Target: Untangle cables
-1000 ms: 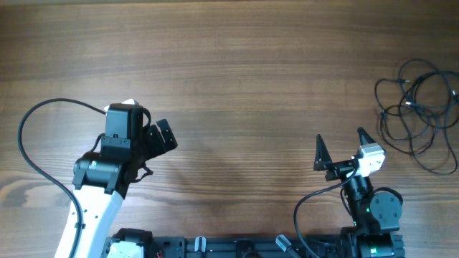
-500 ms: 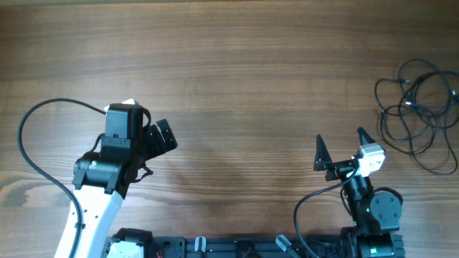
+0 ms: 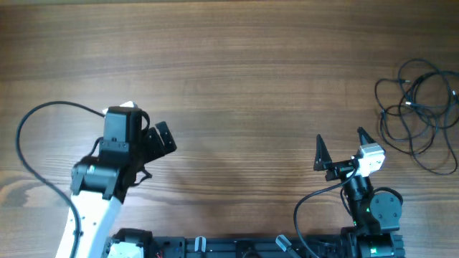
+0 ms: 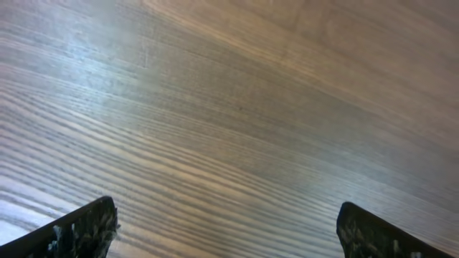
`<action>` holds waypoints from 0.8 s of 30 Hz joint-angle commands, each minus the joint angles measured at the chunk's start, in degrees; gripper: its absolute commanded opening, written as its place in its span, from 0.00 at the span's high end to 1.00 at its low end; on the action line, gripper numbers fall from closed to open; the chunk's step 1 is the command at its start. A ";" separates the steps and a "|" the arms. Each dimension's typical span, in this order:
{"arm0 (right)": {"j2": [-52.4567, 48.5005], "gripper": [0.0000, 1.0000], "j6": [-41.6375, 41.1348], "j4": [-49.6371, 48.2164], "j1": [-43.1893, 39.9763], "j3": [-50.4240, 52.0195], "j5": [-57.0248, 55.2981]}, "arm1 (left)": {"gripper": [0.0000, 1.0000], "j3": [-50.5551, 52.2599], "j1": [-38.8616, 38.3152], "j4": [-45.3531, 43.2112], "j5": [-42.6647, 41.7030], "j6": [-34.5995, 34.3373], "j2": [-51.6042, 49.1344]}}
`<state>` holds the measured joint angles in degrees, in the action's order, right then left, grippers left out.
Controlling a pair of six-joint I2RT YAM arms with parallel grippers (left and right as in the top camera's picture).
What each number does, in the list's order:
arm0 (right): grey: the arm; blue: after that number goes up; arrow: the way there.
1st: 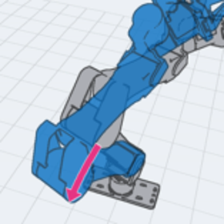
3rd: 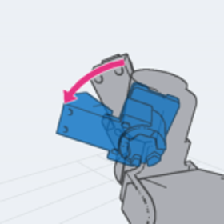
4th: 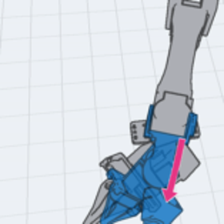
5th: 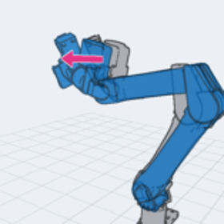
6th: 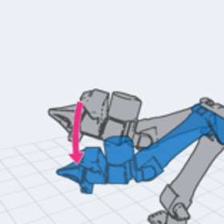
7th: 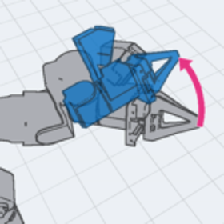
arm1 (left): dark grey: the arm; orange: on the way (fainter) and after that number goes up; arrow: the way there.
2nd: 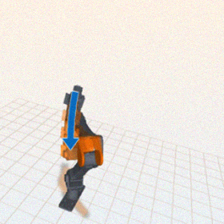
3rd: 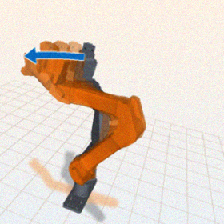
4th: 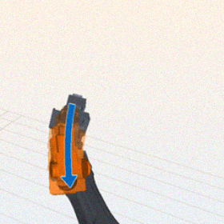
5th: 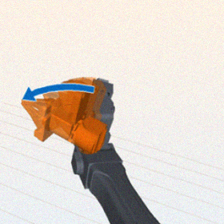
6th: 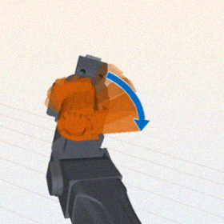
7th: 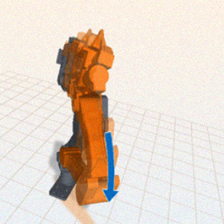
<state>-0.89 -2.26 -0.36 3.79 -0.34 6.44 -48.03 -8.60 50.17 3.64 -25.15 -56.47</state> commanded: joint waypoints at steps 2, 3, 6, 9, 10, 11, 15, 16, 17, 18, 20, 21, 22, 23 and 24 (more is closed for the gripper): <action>0.61 0.00 0.20 -0.11 -0.33 0.04 1.11 | 0.00 4.46 1.36 -7.45 1.64 0.92 10.38; 0.61 0.00 0.20 -0.11 -0.33 0.04 1.11 | 0.00 6.62 1.81 -9.99 1.57 0.87 13.38; 0.61 0.00 0.22 -0.11 -0.33 0.04 1.11 | 0.00 12.76 3.45 -15.30 0.90 0.68 21.57; 0.61 0.00 0.20 -0.11 -0.33 0.04 1.11 | 0.00 18.56 5.68 -20.02 -0.57 0.68 29.18; 0.61 0.00 0.20 -0.11 -0.33 0.04 1.11 | 0.00 20.37 6.43 -21.42 -1.29 0.70 31.61; 0.61 0.00 0.22 -0.11 -0.33 0.04 1.11 | 0.00 22.40 7.21 -23.26 -1.73 0.68 34.36; 0.61 0.00 0.22 -0.11 -0.33 0.04 1.11 | 0.00 28.39 8.70 -29.99 -1.88 0.70 42.12; 0.61 0.00 0.22 -0.11 -0.33 0.04 1.11 | 0.00 29.79 8.96 -31.80 -1.88 0.70 43.63; 0.61 0.00 0.22 -0.11 -0.33 0.04 1.11 | 0.00 31.50 9.20 -33.92 -1.90 0.70 45.46; 0.61 0.00 0.20 -0.11 -0.33 0.04 1.11 | 0.00 32.92 9.38 -35.89 -1.90 0.70 46.90; 0.57 0.00 0.22 -0.11 -0.33 0.04 1.11 | 0.00 35.80 9.49 -40.15 -1.88 0.70 49.51; 0.50 0.00 0.22 -0.11 -0.33 0.04 1.11 | 0.00 37.03 9.51 -41.86 -1.86 0.72 50.58; 0.46 0.00 0.20 -0.11 -0.33 0.04 1.11 | 0.00 38.42 9.53 -43.87 -1.86 0.72 51.80; 0.46 0.00 0.20 -0.11 -0.33 0.04 1.11 | 0.00 39.82 9.53 -45.97 -1.84 0.76 53.00; 0.46 0.00 0.20 -0.11 -0.33 0.04 1.11 | 0.00 41.59 9.68 -48.83 -1.84 0.94 54.38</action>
<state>-0.89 -2.26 -0.34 3.79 -0.34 6.63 -10.66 0.49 6.79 2.24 -24.73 -5.65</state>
